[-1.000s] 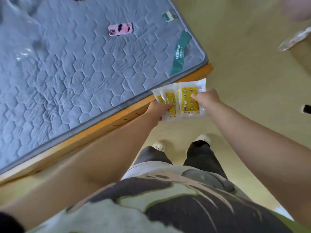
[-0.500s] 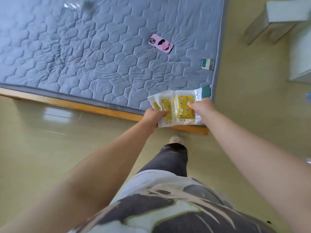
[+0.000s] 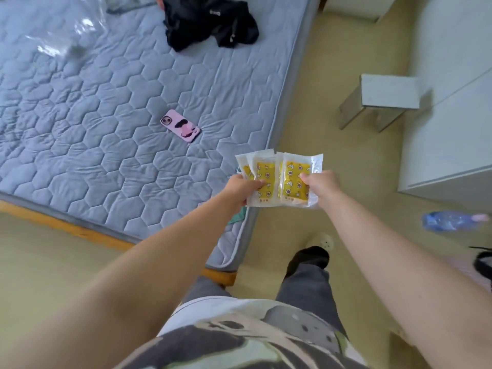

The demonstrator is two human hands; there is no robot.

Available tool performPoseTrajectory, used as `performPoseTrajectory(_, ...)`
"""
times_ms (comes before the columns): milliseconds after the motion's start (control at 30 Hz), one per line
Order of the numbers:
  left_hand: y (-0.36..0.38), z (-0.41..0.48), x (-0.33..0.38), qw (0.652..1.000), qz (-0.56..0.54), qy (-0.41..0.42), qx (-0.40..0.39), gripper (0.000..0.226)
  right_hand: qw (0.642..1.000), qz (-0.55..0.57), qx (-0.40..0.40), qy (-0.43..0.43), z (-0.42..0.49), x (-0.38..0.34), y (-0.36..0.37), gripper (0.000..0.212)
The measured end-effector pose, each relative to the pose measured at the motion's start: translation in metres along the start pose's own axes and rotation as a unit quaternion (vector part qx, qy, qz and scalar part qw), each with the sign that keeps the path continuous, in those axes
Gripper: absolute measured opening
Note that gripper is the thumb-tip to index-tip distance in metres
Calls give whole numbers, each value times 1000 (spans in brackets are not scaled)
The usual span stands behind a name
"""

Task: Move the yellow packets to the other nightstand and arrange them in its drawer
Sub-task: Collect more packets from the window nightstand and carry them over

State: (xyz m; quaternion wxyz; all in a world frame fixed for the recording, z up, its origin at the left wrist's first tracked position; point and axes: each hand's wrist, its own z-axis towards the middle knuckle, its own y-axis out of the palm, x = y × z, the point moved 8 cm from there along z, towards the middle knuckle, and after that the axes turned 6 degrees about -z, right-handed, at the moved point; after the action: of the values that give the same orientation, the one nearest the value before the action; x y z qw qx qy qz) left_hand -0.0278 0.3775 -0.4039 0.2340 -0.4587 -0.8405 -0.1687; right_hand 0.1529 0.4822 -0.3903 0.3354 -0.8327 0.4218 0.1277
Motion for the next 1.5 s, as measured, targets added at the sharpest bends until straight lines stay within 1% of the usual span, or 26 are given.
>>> performPoseTrajectory(67, 55, 18, 22, 1000, -14, 4, 14, 25, 1000, 15, -16, -1, 41, -12, -46, 20)
performPoseTrajectory(167, 142, 39, 50, 999, -34, -7, 26, 16, 999, 11, -32, -3, 93, -34, -119, 30)
performPoseTrajectory(267, 221, 56, 78, 999, -38, -14, 12, 25, 1000, 6, -31, -5, 136, -52, -184, 38)
performPoseTrajectory(333, 259, 67, 98, 999, -34, -10, 10, 26, 1000, 9, -25, -16, 164, -66, -217, 46)
performPoseTrajectory(400, 288, 78, 118, 1000, -30, -3, 0, 19, 999, 11, -31, -28, 186, -83, -238, 51)
performPoseTrajectory(467, 306, 87, 140, 1000, -26, 10, -11, 9, 998, 4, -41, -36, 203, -103, -251, 51)
performPoseTrajectory(667, 326, 127, 227, 999, -30, 44, -10, 14, 996, 8, -54, -67, 251, -189, -267, 46)
performPoseTrajectory(767, 336, 164, 292, 998, -33, 58, -19, 14, 994, 28, -57, -87, 292, -250, -273, 41)
performPoseTrajectory(867, 350, 212, 374, 996, -18, 81, -34, 14, 993, 52, -46, -99, 340, -324, -284, 34)
performPoseTrajectory(1000, 379, 268, 494, 994, 16, 92, -63, 17, 992, 89, -19, -82, 392, -428, -312, 31)
performPoseTrajectory(1100, 402, 302, 581, 991, 39, 101, -83, 25, 990, 122, -16, -74, 427, -498, -338, 16)
performPoseTrajectory(1167, 423, 322, 635, 989, 53, 104, -87, 26, 989, 136, 6, -63, 455, -535, -364, 18)
performPoseTrajectory(1233, 444, 337, 669, 987, 63, 111, -98, 26, 988, 138, 26, -56, 473, -557, -386, 25)
performPoseTrajectory(1333, 496, 377, 728, 983, 92, 111, -114, 26, 984, 160, 54, -53, 510, -604, -431, 29)
performPoseTrajectory(1500, 579, 458, 833, 975, 144, 137, -103, 32, 975, 201, 46, -84, 609, -692, -491, 27)
